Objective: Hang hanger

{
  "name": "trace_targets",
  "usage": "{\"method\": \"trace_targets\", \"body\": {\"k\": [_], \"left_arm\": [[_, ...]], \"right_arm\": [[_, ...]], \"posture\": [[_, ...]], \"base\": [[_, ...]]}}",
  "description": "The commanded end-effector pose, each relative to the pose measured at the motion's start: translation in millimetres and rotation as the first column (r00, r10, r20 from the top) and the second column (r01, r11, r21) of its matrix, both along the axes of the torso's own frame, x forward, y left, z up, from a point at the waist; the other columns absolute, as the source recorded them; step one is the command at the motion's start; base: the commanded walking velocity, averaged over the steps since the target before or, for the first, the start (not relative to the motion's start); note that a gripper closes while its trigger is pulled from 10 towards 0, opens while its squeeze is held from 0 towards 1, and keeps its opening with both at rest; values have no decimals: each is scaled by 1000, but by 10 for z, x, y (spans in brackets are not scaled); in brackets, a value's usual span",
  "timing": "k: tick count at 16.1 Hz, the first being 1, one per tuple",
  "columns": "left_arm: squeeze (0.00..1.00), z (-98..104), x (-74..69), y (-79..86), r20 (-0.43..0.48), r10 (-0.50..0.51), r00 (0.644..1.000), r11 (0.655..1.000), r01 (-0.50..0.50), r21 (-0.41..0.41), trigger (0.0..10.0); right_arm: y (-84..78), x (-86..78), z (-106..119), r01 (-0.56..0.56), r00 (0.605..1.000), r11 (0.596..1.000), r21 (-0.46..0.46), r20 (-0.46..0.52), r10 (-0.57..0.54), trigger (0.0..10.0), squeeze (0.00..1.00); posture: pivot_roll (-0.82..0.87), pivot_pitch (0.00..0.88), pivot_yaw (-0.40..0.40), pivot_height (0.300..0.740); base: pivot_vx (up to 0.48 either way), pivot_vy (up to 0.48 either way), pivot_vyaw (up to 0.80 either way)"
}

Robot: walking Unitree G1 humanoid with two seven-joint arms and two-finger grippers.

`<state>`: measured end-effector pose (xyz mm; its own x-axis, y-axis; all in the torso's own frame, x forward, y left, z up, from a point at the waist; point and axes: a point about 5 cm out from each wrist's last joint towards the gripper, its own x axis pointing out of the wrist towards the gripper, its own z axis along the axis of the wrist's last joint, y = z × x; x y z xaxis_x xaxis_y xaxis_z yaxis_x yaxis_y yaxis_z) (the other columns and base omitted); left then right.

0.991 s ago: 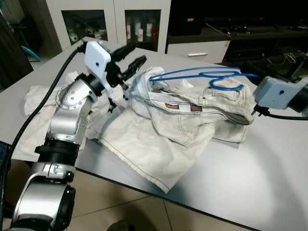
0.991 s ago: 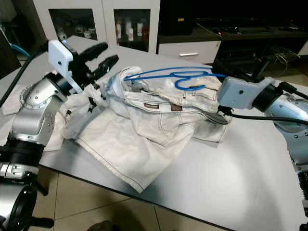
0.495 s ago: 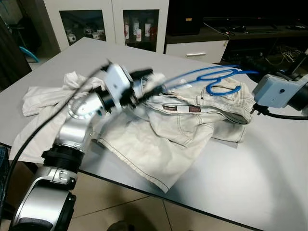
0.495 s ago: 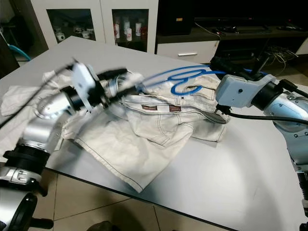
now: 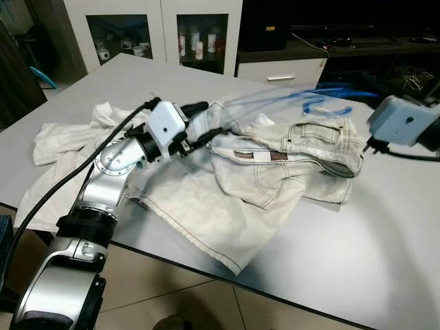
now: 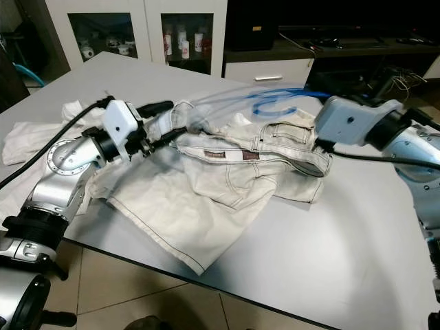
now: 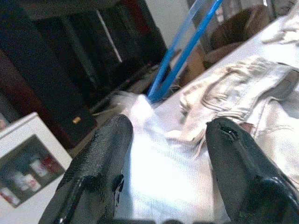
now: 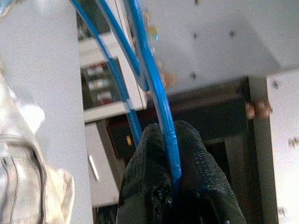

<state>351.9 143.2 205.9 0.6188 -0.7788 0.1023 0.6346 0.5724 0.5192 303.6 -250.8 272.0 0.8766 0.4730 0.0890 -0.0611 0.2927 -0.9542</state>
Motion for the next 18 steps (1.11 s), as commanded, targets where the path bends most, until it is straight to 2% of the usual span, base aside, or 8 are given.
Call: {"method": "trace_targets", "body": {"k": [1, 2, 4, 7, 10, 13, 17, 18], "left_arm": [[0, 165, 29, -20, 42, -3, 999, 999, 5, -40, 10000], [0, 183, 16, -16, 39, -23, 999, 999, 25, -39, 10000], [0, 117, -10, -1, 22, -52, 998, 998, 51, 26, 10000], [0, 96, 28, 14, 32, -15, 999, 1000, 14, 28, 10000], [0, 125, 84, 9, 60, 37, 997, 999, -38, 25, 10000], [0, 172, 164, -8, 75, 98, 992, 995, -99, 0, 10000], [0, 124, 183, -96, 51, 79, 996, 997, -79, 1, 10000], [0, 117, 178, -107, 51, 71, 996, 997, -71, 3, 4510]], "right_arm": [[-124, 7, 97, 65, 997, 998, 7, 46, -65, 10000, 0], [-137, 10, 95, 72, 996, 997, 13, 49, -73, 10000, 0], [-120, 9, 123, 59, 996, 998, 25, 62, -61, 10000, 0], [11, -32, 141, -34, 997, 999, 37, 72, 31, 10000, 0], [108, -102, 226, -103, 992, 991, 88, 84, 95, 10000, 0], [142, -182, 356, -142, 986, 984, 110, 104, 131, 10000, 0], [135, -214, 449, -150, 983, 979, 136, 128, 133, 10000, 0], [136, -215, 448, -150, 983, 979, 136, 126, 133, 10000, 0]], "posture": [[37, 0, -19, 723], [38, 0, -18, 723], [41, 0, -16, 723], [44, 0, -17, 723], [41, 0, -14, 723], [34, 0, -11, 723], [31, 0, -10, 723], [31, 0, -10, 723]], "base": [[0, 0, 0], [0, 0, 0], [0, 0, 0], [0, 0, 0], [0, 0, 0], [0, 0, 0], [0, 0, 0], [0, 0, 0]]}}
